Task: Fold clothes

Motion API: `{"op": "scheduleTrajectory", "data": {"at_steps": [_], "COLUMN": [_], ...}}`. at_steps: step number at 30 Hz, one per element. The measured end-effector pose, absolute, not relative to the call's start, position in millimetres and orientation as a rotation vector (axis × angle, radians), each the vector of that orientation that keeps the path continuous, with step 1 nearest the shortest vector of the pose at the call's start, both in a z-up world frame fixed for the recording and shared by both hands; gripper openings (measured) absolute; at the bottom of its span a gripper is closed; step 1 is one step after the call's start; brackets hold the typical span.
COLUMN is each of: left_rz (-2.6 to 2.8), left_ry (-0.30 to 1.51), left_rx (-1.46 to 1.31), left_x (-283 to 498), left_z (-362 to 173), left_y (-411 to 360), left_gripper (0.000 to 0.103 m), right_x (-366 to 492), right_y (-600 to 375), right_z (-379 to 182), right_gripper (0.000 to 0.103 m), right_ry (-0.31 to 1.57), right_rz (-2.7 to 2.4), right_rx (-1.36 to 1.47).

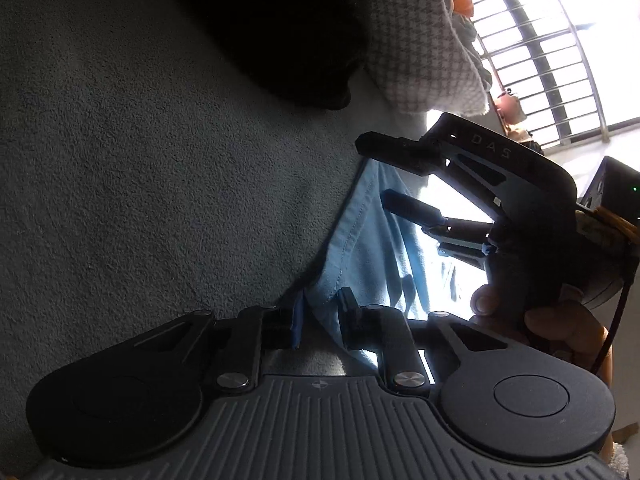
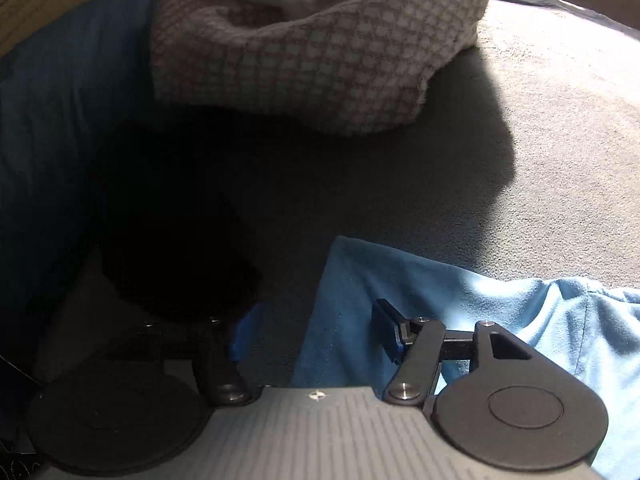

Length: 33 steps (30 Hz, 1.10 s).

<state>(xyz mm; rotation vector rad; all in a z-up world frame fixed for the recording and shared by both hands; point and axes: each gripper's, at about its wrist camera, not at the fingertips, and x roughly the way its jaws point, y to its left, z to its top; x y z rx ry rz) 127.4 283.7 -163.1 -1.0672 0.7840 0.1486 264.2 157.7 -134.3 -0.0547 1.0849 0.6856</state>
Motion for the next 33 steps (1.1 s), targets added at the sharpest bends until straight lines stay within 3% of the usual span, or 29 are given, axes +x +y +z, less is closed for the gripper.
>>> {"op": "scheduleTrajectory", "data": {"at_steps": [1, 3, 4, 6, 15, 20, 23, 27, 31, 33], "left_rz": [0.153, 0.130, 0.116, 0.083, -0.276, -0.422, -0.466, -0.509, -0.469, -0.434], "left_ry": [0.781, 0.740, 0.716, 0.666, 0.386, 0.442, 0.542, 0.577, 0.561, 0.570], "left_rx": [-1.047, -0.965, -0.919, -0.832, -0.271, -0.082, -0.055, -0.091, -0.048, -0.018], "left_x": [128.3, 129.5, 130.1, 130.7, 113.9, 107.0, 114.4, 108.6, 96.5, 92.6], "left_z": [-161.7, -150.5, -144.0, -130.5, -65.0, -83.0, -103.3, -113.9, -110.5, -110.4], "left_y": [282.3, 276.3, 272.9, 265.4, 169.0, 114.2, 96.5, 104.2, 116.5, 121.9], "left_gripper": [0.004, 0.001, 0.000, 0.000, 0.000, 0.003, 0.021, 0.026, 0.027, 0.027], "right_x": [264.2, 261.5, 262.8, 265.9, 258.0, 251.0, 251.6, 255.8, 253.9, 252.8], "right_y": [164.1, 163.5, 157.8, 143.1, -0.7, -98.9, -140.4, -177.2, -184.5, -187.3], "right_z": [-138.7, -140.6, -139.5, -134.7, -67.9, -73.9, -114.7, -172.7, -170.3, -167.6], "right_gripper": [0.053, 0.017, 0.007, 0.005, 0.005, 0.006, 0.009, 0.021, 0.044, 0.047], "right_ry": [1.088, 1.052, 1.049, 1.042, 0.826, 0.793, 0.888, 0.979, 1.036, 1.066], "right_rz": [0.674, 0.640, 0.633, 0.631, 0.819, 0.724, 0.594, 0.419, 0.419, 0.423], "right_rx": [-0.075, -0.103, -0.074, 0.005, 0.502, 0.650, 0.773, 1.006, 0.996, 0.983]}}
